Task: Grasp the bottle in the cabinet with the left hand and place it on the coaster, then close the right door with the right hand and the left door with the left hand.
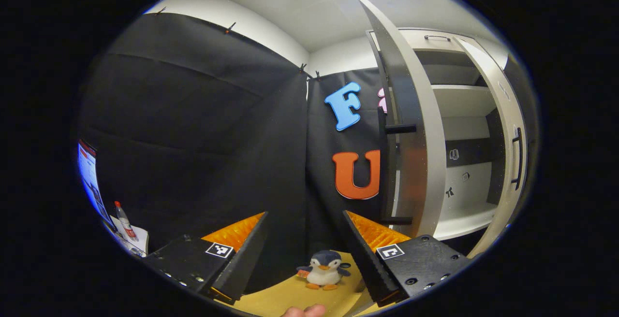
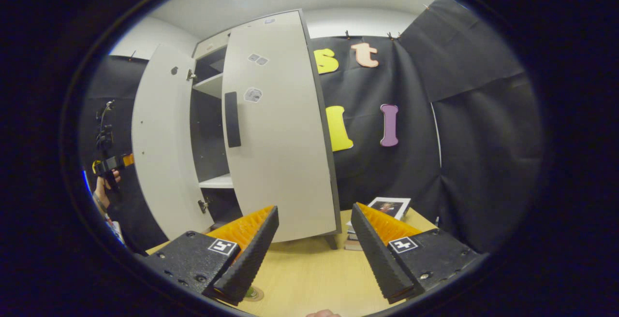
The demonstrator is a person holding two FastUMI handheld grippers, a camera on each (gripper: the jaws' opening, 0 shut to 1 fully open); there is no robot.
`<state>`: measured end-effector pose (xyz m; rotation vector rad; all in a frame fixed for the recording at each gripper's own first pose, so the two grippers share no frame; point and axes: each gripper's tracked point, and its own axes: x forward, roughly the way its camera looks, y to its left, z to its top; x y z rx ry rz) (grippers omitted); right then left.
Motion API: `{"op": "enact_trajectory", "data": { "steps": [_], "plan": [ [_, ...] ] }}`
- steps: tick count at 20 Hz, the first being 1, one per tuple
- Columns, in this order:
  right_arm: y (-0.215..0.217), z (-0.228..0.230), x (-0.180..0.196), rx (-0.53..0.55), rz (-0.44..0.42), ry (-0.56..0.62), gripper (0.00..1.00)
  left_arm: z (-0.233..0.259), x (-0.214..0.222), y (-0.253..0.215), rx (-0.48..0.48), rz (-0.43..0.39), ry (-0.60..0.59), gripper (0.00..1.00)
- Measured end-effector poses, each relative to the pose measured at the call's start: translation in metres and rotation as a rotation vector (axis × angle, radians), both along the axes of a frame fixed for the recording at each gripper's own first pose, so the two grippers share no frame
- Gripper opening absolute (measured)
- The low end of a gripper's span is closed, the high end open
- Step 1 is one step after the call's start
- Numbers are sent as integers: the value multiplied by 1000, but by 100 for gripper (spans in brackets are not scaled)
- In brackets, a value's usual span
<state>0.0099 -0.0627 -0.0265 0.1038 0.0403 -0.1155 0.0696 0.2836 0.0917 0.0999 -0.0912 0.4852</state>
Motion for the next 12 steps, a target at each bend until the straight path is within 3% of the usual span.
{"op": "enact_trajectory", "data": {
  "steps": [7, 8, 10, 12],
  "plan": [
    [6, 2, 5, 4, 31, -2, 99, -5, -1, -26, -10, -23, 12, 92],
    [6, 1, 5, 3, 32, -2, 95, -8, -1, -28, -21, -41, 15, 92],
    [7, 2, 5, 4, 34, -2, 99, -10, 0, -45, -43, -90, 22, 92],
    [8, 4, 4, 2, 36, -5, 95, -11, 3, -61, -47, -131, 29, 92]
  ]
}}
